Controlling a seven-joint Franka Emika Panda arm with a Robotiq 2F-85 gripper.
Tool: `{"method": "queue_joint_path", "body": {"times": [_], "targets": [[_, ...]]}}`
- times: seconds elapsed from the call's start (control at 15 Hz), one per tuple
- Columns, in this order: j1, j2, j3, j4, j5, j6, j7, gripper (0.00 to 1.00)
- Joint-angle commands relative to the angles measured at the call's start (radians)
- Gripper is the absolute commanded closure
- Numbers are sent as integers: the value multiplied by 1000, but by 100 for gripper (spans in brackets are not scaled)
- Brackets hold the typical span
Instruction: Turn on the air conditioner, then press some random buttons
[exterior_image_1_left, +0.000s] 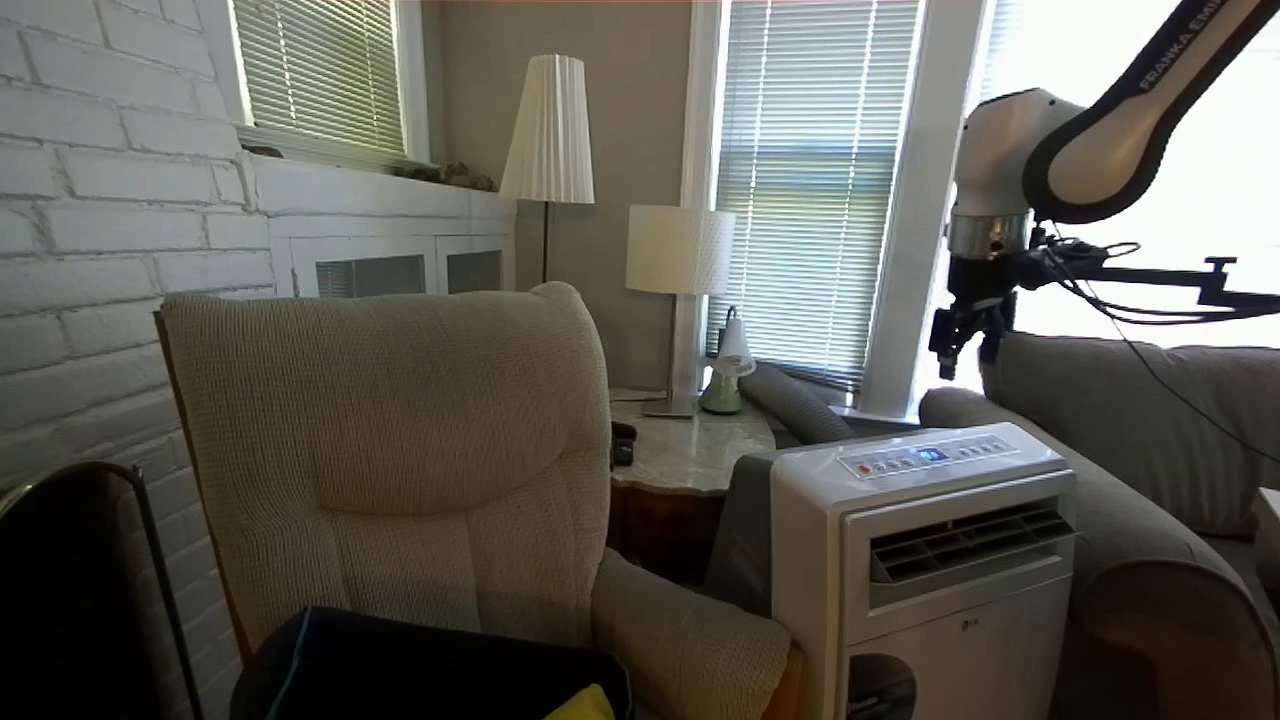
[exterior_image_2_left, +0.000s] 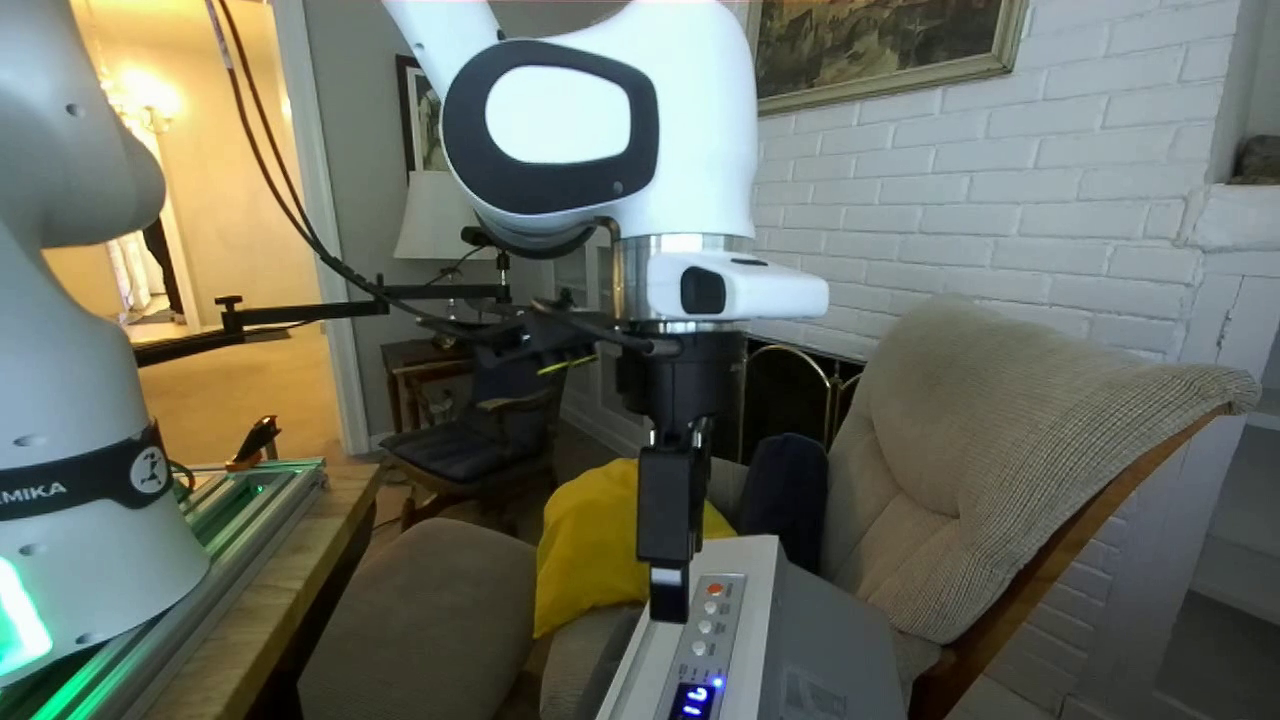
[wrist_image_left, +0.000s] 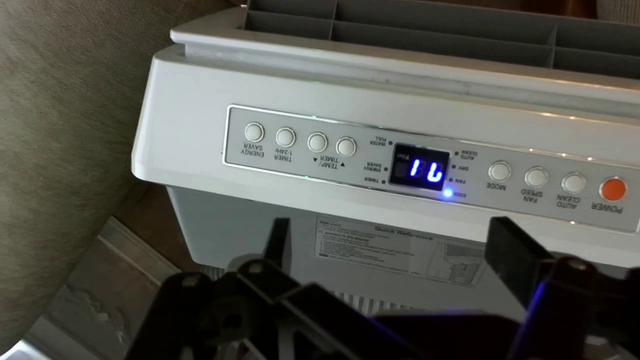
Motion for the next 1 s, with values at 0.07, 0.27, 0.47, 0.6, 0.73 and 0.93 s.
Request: {"method": "queue_joint_path", "body": {"times": [0.07,0.27,0.47,0.6,0.73,0.93], "targets": [[-27,-20,9,-48,2,29,11,25],[-39,-5,8,-57,14,63,-2,41],[-47,16,2,-71,3,131,0,62],[-49,41,-6,-75,-4,186,4,77],[-40,72,-26,-73,-17,220,24,91],[-31,115,-46,-72,10,252,4,100]]}}
